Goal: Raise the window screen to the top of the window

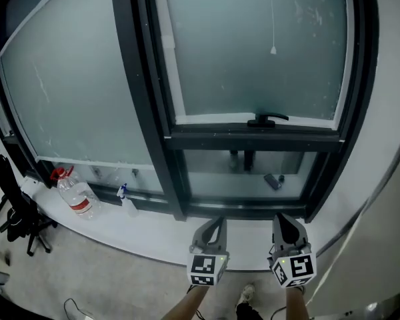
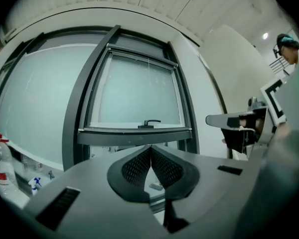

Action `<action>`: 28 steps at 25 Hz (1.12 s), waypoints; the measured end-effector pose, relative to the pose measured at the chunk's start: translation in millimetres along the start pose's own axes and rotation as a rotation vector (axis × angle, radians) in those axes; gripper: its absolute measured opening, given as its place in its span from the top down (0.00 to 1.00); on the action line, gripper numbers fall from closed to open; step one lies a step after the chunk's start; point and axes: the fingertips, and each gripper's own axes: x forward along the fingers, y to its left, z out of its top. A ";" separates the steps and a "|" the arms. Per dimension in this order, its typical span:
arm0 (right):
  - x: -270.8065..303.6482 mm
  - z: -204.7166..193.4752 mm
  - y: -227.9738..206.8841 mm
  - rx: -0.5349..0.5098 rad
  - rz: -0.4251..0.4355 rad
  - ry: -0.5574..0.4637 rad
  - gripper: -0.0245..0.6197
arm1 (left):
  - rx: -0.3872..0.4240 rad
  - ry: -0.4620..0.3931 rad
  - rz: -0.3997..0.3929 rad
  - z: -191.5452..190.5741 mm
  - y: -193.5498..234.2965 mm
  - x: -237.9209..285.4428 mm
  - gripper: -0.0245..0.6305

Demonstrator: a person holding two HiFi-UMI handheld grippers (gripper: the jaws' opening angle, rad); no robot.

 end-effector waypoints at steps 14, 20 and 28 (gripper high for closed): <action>-154.0 21.1 88.2 0.051 0.020 0.076 0.95 | 0.027 -0.005 -0.036 0.5 -62.9 -158.7 0.96; -248.4 16.4 126.0 0.100 0.045 0.116 0.95 | -0.016 0.042 -0.011 -6.7 -116.8 -221.8 0.96; -343.9 32.5 146.9 0.167 0.027 0.132 0.95 | -0.012 0.020 -0.011 25.8 -173.5 -314.1 0.96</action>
